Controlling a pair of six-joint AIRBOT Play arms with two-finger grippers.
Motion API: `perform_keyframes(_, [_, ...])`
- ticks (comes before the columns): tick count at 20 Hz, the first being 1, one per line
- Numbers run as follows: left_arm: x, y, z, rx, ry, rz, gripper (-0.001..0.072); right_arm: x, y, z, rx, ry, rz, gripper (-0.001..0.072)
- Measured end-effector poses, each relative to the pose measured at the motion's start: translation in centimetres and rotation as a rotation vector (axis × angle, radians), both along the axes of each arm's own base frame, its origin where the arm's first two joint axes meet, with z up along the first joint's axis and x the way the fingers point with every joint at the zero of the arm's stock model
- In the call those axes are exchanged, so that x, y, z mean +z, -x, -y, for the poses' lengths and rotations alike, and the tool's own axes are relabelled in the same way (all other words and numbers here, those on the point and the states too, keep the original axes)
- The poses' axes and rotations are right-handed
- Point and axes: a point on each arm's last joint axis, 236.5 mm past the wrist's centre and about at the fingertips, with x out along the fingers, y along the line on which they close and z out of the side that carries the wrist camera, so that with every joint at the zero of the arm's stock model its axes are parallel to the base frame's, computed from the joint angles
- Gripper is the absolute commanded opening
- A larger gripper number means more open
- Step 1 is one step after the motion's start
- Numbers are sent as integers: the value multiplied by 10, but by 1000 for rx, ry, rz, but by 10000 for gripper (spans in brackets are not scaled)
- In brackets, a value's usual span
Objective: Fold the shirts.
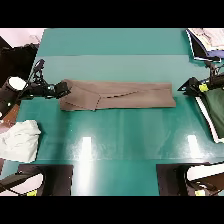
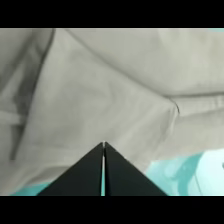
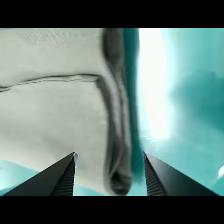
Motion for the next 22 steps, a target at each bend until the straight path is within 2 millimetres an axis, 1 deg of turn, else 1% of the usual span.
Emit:
perform_keyframes(3, [-3,9,5,-25,12,-34,27,-20,2,3,-11,-64,-36,498])
perform_keyframes(5, [-4,11,6,-33,15,-45,27,-30,2,-2,-6,-115,-52,498])
perform_keyframes(6, [-4,12,7,-36,16,-49,27,-34,2,-5,-1,-139,-58,498])
perform_keyframes(8, [-4,14,8,-40,18,-54,27,-39,1,-20,21,-195,-68,498])
perform_keyframes(10, [-4,15,8,-43,20,-58,27,-44,2,-34,49,-224,-83,481])
perform_keyframes(11, [-4,15,8,-43,20,-59,27,-47,1,-42,64,-234,-89,427])
perform_keyframes(12, [-5,15,9,-44,21,-60,27,-50,1,-50,80,-242,-96,408])
perform_keyframes(13, [-5,16,9,-46,21,-62,27,-53,1,-56,94,-243,-101,213])
perform_keyframes(14, [-5,17,11,-51,20,-62,27,-57,1,-61,109,-232,-104,74])
perform_keyframes(15, [-5,18,14,-60,20,-63,27,-59,0,-66,122,-236,-102,17])
perform_keyframes(17, [-5,21,26,-91,17,-61,26,-59,0,-73,158,-224,-83,16])
perform_keyframes(19, [-3,23,41,-122,12,-44,26,-52,-4,-76,181,-196,-45,15])
perform_keyframes(20, [-3,22,49,-137,9,-33,26,-43,-8,-76,181,-188,-15,14])
perform_keyframes(21, [-1,20,58,-154,7,-21,26,-30,-12,-77,180,-189,19,14])
perform_keyframes(22, [1,17,68,-173,4,-8,26,-12,-17,-83,179,-203,65,13])
